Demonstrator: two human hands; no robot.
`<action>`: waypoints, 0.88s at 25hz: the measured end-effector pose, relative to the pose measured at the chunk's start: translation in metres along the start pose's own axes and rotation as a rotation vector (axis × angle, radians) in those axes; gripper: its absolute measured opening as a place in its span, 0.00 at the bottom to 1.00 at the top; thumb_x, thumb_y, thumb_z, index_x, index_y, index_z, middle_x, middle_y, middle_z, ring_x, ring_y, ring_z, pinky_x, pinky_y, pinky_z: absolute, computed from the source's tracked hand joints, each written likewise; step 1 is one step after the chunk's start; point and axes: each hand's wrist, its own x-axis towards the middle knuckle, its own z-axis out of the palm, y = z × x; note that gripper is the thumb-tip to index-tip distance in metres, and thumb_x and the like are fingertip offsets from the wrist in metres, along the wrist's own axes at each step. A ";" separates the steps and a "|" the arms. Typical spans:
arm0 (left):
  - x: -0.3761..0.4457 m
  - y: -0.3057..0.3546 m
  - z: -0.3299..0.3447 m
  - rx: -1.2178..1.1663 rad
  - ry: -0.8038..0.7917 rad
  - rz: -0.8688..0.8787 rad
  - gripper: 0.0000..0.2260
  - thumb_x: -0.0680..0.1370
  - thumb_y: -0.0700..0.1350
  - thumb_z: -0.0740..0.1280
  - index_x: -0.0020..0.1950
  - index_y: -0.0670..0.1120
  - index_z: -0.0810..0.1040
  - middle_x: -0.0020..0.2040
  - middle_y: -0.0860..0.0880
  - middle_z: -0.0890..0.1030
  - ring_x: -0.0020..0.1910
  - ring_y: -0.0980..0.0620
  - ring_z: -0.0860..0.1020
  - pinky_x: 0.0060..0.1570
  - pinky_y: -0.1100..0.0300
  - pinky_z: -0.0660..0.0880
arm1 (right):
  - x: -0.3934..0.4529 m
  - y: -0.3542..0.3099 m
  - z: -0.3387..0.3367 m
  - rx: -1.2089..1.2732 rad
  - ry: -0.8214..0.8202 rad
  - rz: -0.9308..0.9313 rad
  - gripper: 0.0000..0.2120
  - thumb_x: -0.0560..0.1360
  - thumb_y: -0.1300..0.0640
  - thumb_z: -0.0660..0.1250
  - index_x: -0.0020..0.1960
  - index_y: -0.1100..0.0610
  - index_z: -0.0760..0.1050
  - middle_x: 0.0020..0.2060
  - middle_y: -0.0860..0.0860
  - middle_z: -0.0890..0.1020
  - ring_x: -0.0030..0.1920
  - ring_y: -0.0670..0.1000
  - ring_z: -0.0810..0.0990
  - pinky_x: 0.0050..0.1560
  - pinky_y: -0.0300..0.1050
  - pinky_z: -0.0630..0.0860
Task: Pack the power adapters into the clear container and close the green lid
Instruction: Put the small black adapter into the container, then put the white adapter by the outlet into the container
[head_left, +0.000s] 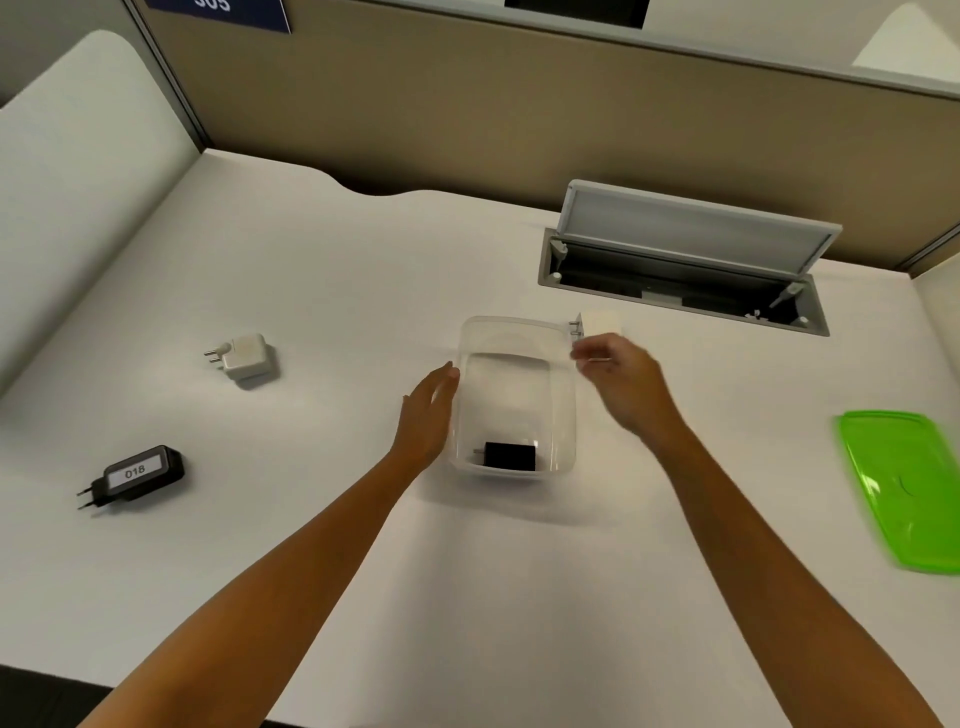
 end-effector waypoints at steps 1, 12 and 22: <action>-0.002 -0.007 -0.005 0.016 0.006 0.005 0.24 0.84 0.59 0.49 0.75 0.52 0.69 0.75 0.50 0.70 0.76 0.48 0.64 0.79 0.45 0.50 | 0.013 0.003 -0.008 -0.023 0.044 0.009 0.08 0.77 0.62 0.67 0.54 0.55 0.80 0.49 0.49 0.84 0.49 0.47 0.82 0.47 0.25 0.73; -0.025 -0.071 -0.036 0.717 0.044 0.429 0.23 0.84 0.53 0.46 0.78 0.51 0.65 0.78 0.56 0.63 0.79 0.61 0.54 0.79 0.52 0.49 | 0.100 0.054 0.003 -0.570 -0.136 0.100 0.36 0.73 0.62 0.73 0.77 0.59 0.60 0.75 0.58 0.66 0.73 0.60 0.66 0.73 0.56 0.66; -0.023 -0.072 -0.032 0.802 0.098 0.459 0.23 0.84 0.51 0.47 0.77 0.50 0.65 0.77 0.53 0.66 0.79 0.56 0.57 0.79 0.50 0.52 | 0.088 0.078 -0.012 -0.480 -0.066 0.136 0.28 0.74 0.51 0.73 0.69 0.61 0.69 0.66 0.59 0.75 0.64 0.61 0.75 0.63 0.52 0.72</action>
